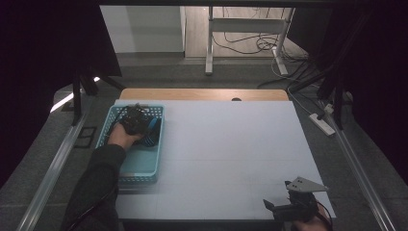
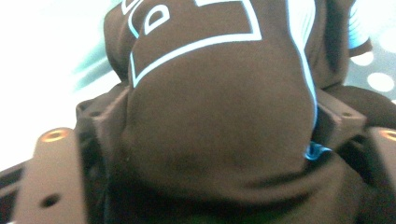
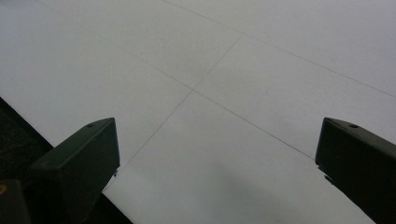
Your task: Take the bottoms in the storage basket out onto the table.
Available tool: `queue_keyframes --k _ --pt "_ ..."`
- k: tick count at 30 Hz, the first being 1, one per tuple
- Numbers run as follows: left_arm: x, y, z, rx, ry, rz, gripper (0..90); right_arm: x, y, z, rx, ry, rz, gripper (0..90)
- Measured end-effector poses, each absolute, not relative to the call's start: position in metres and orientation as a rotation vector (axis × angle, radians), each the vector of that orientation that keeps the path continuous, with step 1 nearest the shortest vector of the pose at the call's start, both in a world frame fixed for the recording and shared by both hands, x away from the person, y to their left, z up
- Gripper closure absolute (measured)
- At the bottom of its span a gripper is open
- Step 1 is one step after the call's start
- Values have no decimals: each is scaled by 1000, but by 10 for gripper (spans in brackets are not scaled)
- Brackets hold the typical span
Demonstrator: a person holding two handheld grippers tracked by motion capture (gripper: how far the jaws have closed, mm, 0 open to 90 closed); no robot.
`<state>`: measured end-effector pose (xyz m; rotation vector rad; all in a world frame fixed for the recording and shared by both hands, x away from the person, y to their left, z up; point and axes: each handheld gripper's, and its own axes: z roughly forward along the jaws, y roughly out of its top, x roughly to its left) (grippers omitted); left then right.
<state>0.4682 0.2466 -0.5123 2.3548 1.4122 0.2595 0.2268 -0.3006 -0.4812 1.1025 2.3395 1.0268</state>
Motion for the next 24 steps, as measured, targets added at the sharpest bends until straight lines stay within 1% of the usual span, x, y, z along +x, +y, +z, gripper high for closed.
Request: queue_keyframes --k 4,8,11,12,13,24 --pt "467 244 -510 2365 1440 263 351 227 -300 -481 1104 2341 1026 3" --pt "466 242 -508 2356 1469 266 387 227 -300 -481 1098 2344 1022 3" --pt "466 243 -507 2351 1478 256 392 227 -300 -481 1097 2345 1023 6" --pt "466 243 -507 2346 1480 254 395 227 -300 -481 1096 2343 1024 33" --pt "465 243 -507 2344 1478 252 398 227 -300 -481 1095 2343 1027 38" --pt "460 252 -500 2304 1448 236 421 227 -301 -481 1104 2339 1039 37"
